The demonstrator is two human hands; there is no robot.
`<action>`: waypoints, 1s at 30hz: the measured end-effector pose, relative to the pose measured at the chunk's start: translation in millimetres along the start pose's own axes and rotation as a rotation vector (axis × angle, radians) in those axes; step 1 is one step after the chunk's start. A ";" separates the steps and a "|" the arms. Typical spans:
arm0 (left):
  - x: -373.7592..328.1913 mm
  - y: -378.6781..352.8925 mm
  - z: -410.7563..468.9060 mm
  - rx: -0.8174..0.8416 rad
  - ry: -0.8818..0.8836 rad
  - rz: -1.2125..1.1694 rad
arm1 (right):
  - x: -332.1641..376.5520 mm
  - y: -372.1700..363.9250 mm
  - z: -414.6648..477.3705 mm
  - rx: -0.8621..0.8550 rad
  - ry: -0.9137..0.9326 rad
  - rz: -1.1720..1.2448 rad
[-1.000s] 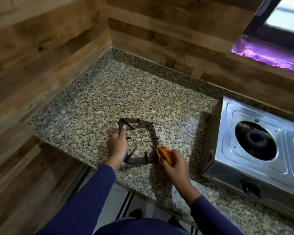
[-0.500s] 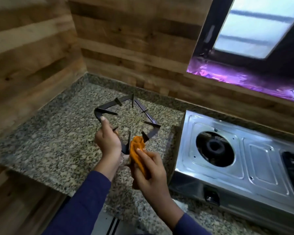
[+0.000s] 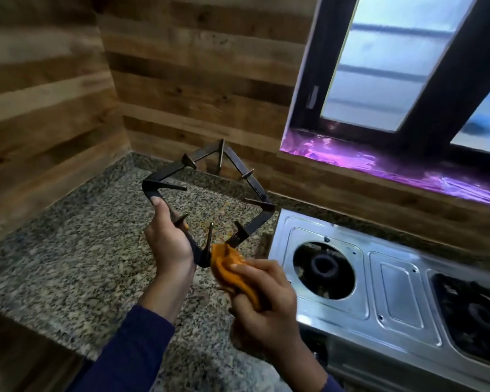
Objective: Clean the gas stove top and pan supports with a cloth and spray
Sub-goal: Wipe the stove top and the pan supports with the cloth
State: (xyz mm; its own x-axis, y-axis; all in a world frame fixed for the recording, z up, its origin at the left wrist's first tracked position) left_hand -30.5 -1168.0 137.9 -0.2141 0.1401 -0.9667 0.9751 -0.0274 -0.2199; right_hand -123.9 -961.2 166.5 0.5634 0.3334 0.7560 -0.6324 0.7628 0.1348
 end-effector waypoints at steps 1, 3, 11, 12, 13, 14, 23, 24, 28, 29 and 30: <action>-3.6 -3.7 -2.4 0.025 -0.009 0.000 | 3.6 15.7 3.4 -0.053 0.035 -0.027; -9.6 -13.2 -7.7 0.085 -0.017 -0.007 | 6.6 39.3 19.2 -0.108 0.072 -0.101; -25.5 -38.1 -29.1 0.246 -0.121 -0.012 | -20.7 75.6 43.4 -0.026 0.254 -0.359; -25.3 -37.7 -29.9 0.249 -0.131 -0.006 | -23.5 89.3 42.0 -0.095 0.218 -0.341; -24.9 -37.7 -30.9 0.253 -0.136 0.001 | -24.6 103.0 41.6 -0.176 0.170 -0.325; -23.7 -38.1 -31.2 0.259 -0.136 0.011 | -24.0 114.4 42.9 -0.251 0.123 -0.311; -41.7 -56.5 -45.5 0.431 -0.298 0.086 | -34.7 111.5 70.5 0.094 0.084 -0.226; -41.3 -55.5 -44.4 0.429 -0.302 0.089 | -41.3 121.1 67.2 0.048 0.033 -0.207; -34.1 -52.7 -41.7 0.432 -0.275 0.089 | -35.9 156.1 61.9 -0.234 -0.067 -0.115; -33.2 -54.2 -43.3 0.447 -0.285 0.105 | -26.2 160.1 64.7 -0.301 -0.053 -0.138; -32.4 -56.7 -45.9 0.467 -0.296 0.122 | -17.1 162.0 70.1 -0.357 -0.046 -0.157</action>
State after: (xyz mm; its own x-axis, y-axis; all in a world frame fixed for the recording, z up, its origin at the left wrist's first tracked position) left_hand -76.3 -1125.5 187.7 -0.1738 -0.1729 -0.9695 0.8793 -0.4705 -0.0737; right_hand -273.3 -882.1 220.3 0.6090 0.1784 0.7728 -0.3113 0.9499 0.0261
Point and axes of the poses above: each hand's wrist, its own z-axis towards the middle knuckle, its own y-axis out of the back of the hand, x = y × z, the point moved 9 cm from there along z, towards the middle knuckle, and after that the axes turned 12 degrees about z, right-handed, at the moved point
